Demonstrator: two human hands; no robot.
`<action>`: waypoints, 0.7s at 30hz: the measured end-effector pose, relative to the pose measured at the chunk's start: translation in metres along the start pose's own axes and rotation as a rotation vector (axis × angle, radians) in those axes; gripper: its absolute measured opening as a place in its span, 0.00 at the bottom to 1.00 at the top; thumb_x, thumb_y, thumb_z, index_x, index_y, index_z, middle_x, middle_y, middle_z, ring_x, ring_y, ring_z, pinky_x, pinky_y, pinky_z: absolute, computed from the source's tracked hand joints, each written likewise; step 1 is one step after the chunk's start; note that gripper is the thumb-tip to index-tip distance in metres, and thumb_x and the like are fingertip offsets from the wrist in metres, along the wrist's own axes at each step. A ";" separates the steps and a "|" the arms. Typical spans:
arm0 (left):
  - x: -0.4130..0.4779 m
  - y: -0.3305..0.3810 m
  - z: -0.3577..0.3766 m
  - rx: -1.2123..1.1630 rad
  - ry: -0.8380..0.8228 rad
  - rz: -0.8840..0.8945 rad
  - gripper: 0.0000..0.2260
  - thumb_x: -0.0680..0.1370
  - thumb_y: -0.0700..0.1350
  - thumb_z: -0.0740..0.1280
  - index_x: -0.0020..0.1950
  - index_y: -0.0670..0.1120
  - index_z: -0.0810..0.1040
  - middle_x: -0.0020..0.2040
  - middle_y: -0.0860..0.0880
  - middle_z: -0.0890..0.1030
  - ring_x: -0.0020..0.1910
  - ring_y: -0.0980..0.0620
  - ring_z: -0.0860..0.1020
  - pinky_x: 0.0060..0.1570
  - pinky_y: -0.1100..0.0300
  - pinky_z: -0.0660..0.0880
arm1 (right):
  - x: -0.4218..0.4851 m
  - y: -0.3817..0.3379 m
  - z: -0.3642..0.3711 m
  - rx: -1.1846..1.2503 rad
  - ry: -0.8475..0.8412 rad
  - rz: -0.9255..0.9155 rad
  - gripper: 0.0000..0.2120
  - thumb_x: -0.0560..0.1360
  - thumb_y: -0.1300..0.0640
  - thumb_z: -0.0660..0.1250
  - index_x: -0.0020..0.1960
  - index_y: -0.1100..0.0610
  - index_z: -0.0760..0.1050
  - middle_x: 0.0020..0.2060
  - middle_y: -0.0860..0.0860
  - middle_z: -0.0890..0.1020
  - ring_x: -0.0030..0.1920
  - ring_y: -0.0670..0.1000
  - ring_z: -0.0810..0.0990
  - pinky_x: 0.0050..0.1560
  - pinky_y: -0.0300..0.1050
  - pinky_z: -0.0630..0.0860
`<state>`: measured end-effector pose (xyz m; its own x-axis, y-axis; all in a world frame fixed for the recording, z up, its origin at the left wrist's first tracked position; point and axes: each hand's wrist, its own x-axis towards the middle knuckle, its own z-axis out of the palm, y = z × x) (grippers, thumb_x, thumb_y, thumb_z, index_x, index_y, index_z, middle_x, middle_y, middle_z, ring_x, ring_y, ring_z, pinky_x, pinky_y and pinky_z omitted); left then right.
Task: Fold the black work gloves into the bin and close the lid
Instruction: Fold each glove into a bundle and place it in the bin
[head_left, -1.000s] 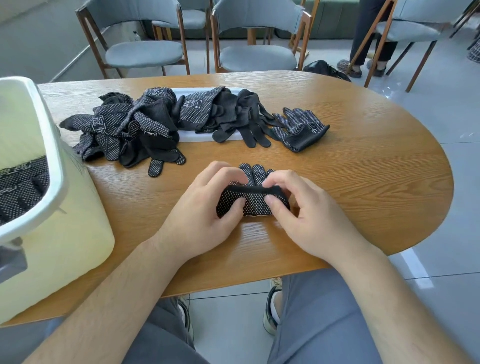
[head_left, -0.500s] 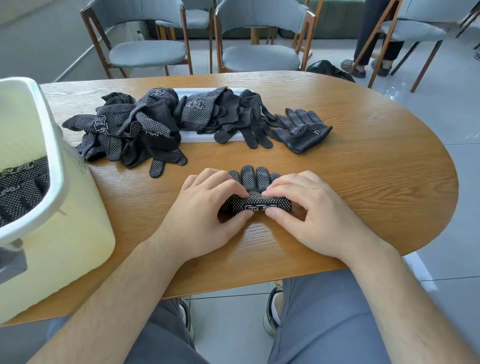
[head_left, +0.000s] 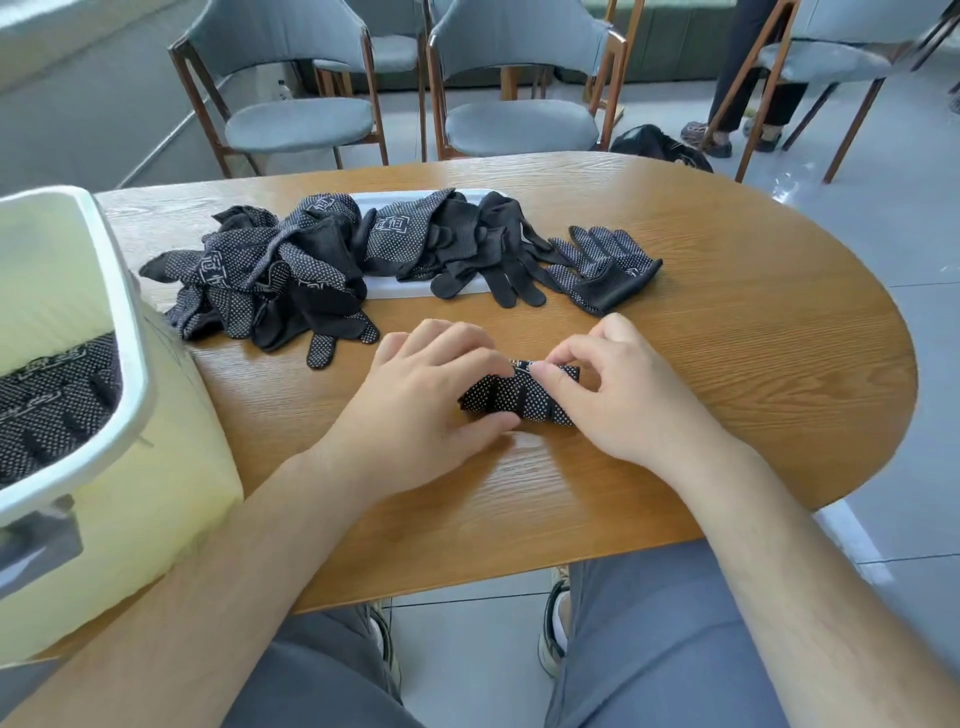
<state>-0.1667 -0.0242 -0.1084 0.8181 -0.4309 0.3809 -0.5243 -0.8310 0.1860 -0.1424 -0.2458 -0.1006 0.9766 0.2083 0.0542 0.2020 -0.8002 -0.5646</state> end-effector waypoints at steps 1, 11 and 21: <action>-0.001 -0.002 0.002 0.020 -0.012 0.003 0.16 0.77 0.61 0.68 0.62 0.56 0.78 0.60 0.58 0.76 0.62 0.51 0.73 0.56 0.56 0.63 | 0.000 0.000 -0.002 -0.023 0.004 0.041 0.16 0.79 0.34 0.62 0.50 0.44 0.79 0.45 0.44 0.73 0.47 0.46 0.74 0.42 0.43 0.68; -0.008 -0.001 0.009 -0.019 0.031 -0.070 0.15 0.79 0.56 0.69 0.63 0.54 0.78 0.60 0.57 0.78 0.59 0.52 0.77 0.55 0.51 0.72 | -0.008 -0.024 -0.002 0.584 -0.188 0.324 0.11 0.82 0.45 0.64 0.59 0.50 0.74 0.36 0.54 0.87 0.33 0.54 0.87 0.24 0.40 0.70; -0.018 0.058 -0.020 -1.432 0.047 -1.047 0.20 0.81 0.51 0.67 0.68 0.44 0.67 0.40 0.41 0.85 0.36 0.42 0.83 0.32 0.54 0.79 | -0.009 -0.022 0.000 0.793 -0.099 0.292 0.10 0.82 0.50 0.67 0.62 0.49 0.75 0.39 0.53 0.88 0.38 0.54 0.88 0.29 0.43 0.75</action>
<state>-0.2162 -0.0574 -0.0869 0.9206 0.0592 -0.3860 0.3659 0.2142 0.9057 -0.1557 -0.2305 -0.0888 0.9631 0.1324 -0.2342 -0.2043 -0.2066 -0.9569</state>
